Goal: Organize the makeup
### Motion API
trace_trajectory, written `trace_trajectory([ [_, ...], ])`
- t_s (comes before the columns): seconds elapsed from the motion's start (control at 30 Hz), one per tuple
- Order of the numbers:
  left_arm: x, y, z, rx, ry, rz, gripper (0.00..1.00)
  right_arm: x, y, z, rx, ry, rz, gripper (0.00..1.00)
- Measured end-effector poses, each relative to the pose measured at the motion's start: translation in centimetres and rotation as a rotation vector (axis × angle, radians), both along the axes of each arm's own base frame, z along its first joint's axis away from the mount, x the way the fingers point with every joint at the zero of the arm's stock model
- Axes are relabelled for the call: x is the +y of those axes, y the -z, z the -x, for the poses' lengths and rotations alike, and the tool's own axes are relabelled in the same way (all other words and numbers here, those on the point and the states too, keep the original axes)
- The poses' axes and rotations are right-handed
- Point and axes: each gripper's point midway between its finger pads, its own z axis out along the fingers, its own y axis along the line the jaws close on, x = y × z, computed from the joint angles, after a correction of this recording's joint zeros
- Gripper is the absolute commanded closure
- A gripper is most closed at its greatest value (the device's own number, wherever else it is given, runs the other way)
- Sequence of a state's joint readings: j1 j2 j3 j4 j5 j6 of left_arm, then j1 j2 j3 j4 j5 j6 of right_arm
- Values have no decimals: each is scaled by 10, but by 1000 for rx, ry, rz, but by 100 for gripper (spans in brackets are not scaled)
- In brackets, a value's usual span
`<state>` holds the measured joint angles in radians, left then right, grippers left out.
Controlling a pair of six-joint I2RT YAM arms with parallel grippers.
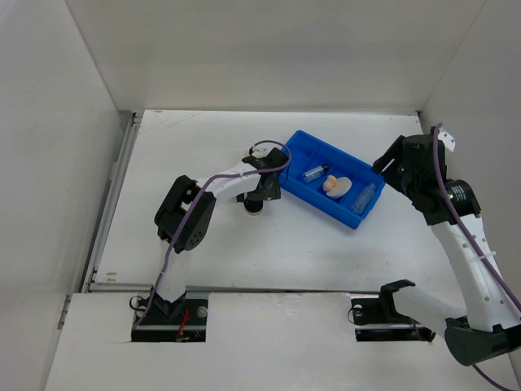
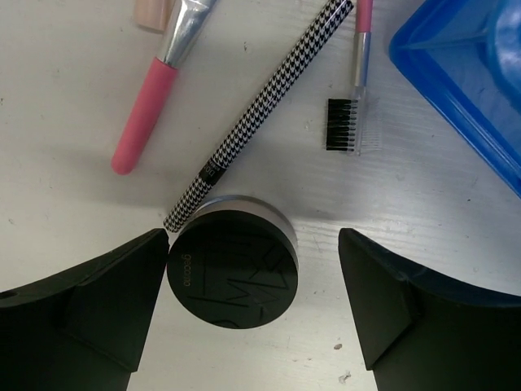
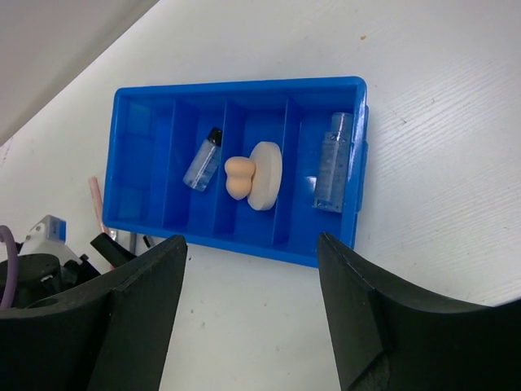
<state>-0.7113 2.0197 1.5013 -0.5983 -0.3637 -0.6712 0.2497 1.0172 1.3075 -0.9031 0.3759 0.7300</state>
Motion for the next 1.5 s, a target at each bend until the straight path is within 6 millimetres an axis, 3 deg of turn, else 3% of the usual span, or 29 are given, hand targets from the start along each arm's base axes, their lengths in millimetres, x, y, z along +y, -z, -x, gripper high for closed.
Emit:
trace_trajectory([
  [0.07, 0, 2, 1, 4, -2, 1, 18, 0, -1, -1, -4, -1, -2, 29],
  [0.2, 0, 6, 1, 9, -8, 3, 27, 1, -1, -3, -13, -2, -5, 29],
  [0.47, 1, 13, 10, 18, -2, -15, 27, 1, 2, -3, -7, -3, -4, 29],
  [0.6, -6, 13, 14, 17, 17, -18, 22, 2, 2, -3, -6, -8, -7, 29],
  [0.73, -8, 13, 16, 19, 26, -17, 31, 3, 2, -3, -6, -8, -8, 29],
  [1.1, -5, 8, 17, 13, 41, -31, 74, 4, 2, -3, -5, -15, -12, 29],
  [1.23, 1, -20, 23, -11, 79, -19, 84, 4, 2, -3, -4, -15, -12, 29],
  [1.37, -1, -67, 26, -71, 147, 26, 86, 4, 4, -5, 3, -15, -10, 29],
  [1.5, -28, -115, 21, -129, 255, 101, 88, 5, 4, -6, -1, -15, -11, 29],
])
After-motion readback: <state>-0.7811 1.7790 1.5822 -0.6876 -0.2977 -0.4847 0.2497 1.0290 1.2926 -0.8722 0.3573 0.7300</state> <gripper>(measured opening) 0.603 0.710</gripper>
